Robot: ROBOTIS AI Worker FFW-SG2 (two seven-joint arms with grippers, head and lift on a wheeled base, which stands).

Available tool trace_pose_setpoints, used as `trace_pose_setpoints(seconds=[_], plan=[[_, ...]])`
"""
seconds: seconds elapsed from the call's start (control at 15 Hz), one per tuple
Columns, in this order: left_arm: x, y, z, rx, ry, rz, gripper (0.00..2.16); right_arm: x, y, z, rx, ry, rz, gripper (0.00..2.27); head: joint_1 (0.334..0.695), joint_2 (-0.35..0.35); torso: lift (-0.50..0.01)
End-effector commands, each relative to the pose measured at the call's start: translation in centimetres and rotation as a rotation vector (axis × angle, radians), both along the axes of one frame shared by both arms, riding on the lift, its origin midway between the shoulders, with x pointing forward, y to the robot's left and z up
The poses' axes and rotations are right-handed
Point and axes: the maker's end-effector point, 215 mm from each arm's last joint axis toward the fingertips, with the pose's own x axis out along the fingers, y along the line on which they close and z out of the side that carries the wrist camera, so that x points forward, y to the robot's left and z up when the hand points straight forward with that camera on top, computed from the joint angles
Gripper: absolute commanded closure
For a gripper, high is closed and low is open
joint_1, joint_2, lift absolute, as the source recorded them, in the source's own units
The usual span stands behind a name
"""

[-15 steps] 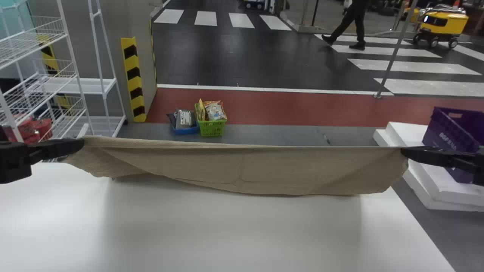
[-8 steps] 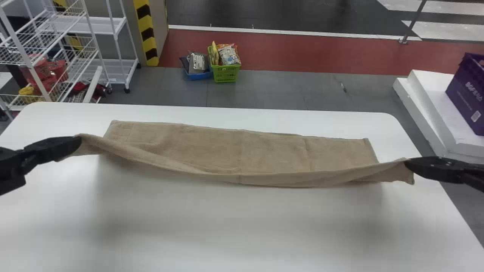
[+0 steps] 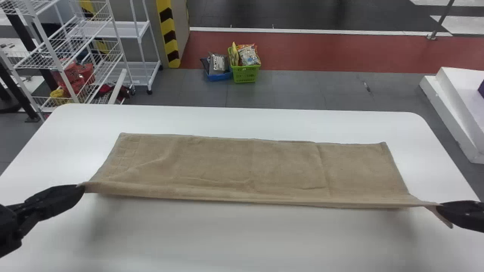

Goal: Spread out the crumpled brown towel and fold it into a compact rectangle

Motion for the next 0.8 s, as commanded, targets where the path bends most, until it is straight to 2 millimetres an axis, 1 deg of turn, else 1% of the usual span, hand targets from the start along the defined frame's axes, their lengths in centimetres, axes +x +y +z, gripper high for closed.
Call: trace_pose_setpoints(seconds=[0.0,0.07,0.13,0.2,0.27,0.33,0.47,0.53,0.67,0.73], plan=[[-2.1,-0.4,-0.8,0.014,0.021,-0.019,0.3,-1.3,0.1,-0.6,-0.012,0.019,0.007,1.06,0.695,-0.01,-0.127],[-2.8,-0.6,-0.5,0.023,0.02,-0.021,0.0,-1.6,0.2,-0.7,-0.014,0.018,0.01,0.68,0.695,-0.013,-0.127],[-3.5,-0.9,0.0,0.028,0.015,-0.032,0.0,-1.9,0.5,-0.4,-0.017,-0.006,0.023,0.14,0.695,-0.016,-0.127],[-4.1,-1.4,0.9,0.028,0.007,-0.059,0.0,-2.0,0.7,0.2,-0.034,-0.045,0.047,0.0,0.695,-0.017,-0.127],[-4.9,-1.9,1.8,0.025,0.002,-0.093,0.03,-2.3,0.7,0.3,-0.047,-0.055,0.059,0.0,0.695,-0.019,-0.127],[-5.2,-1.9,2.2,0.032,-0.001,-0.102,0.06,-2.6,0.8,0.3,-0.052,-0.055,0.063,0.01,0.695,-0.03,-0.127],[-5.2,-1.8,2.7,0.032,-0.012,-0.094,0.07,-2.8,0.7,0.3,-0.023,-0.05,0.045,0.04,0.695,-0.035,-0.127],[-5.1,-2.2,3.0,0.018,-0.022,-0.09,0.07,-2.7,0.9,0.6,0.018,-0.046,0.022,0.05,0.695,-0.033,-0.127],[-4.7,-2.7,3.2,-0.029,-0.039,-0.067,0.07,-2.3,1.6,0.2,0.103,-0.002,-0.038,0.07,0.695,-0.03,-0.127],[-4.6,-3.0,3.0,-0.063,-0.031,-0.046,0.08,-2.3,2.1,-0.1,0.15,0.039,-0.07,0.07,0.695,-0.029,-0.127]])
